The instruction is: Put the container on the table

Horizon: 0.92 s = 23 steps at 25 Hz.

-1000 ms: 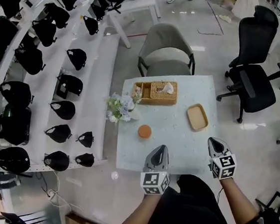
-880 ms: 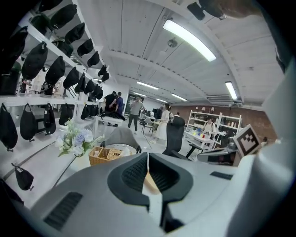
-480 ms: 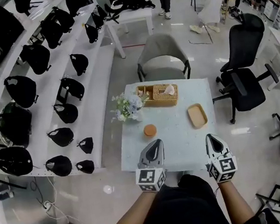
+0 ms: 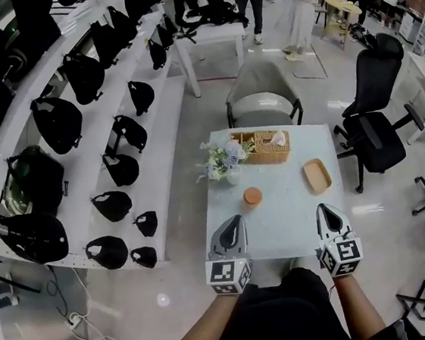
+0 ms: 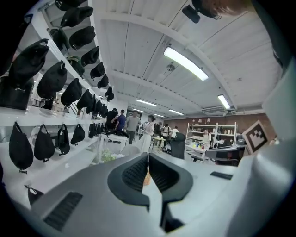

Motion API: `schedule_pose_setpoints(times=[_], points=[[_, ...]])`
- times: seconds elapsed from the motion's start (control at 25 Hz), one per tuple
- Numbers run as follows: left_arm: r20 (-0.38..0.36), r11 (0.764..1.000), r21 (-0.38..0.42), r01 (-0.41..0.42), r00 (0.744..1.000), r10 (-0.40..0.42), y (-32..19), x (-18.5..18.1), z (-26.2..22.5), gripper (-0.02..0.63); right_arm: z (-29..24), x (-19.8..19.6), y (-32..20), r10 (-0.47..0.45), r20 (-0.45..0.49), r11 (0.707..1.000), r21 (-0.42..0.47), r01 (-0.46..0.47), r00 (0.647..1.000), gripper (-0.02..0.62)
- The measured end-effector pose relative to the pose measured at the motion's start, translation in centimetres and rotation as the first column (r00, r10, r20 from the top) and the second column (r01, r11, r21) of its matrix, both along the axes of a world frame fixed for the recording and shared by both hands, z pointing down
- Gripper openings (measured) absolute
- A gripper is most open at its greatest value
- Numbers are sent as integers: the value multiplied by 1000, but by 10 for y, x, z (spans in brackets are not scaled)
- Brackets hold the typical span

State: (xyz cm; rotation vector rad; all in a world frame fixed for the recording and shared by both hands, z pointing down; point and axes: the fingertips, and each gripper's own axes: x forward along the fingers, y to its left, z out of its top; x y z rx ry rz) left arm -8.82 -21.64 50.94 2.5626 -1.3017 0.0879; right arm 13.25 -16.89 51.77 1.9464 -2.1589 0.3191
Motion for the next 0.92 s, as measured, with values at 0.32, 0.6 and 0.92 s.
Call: schedule_pose_setpoints(times=[0.32,0.6,0.92], points=[[-19,1000,19,6,1000,-6,1,-48,-9,12,-14,-43,3,-17,-44,1000,26,18,999,-2],[-27,999,28,-39,999,40,2,-53,-11,12,-19,-55,4,5,-45,999,39,-3,999,-2],[-34,997,41,-65,997,67,4,-52,-16,12,-26,-60,10,23,-46,998,56,-20,999,-2]])
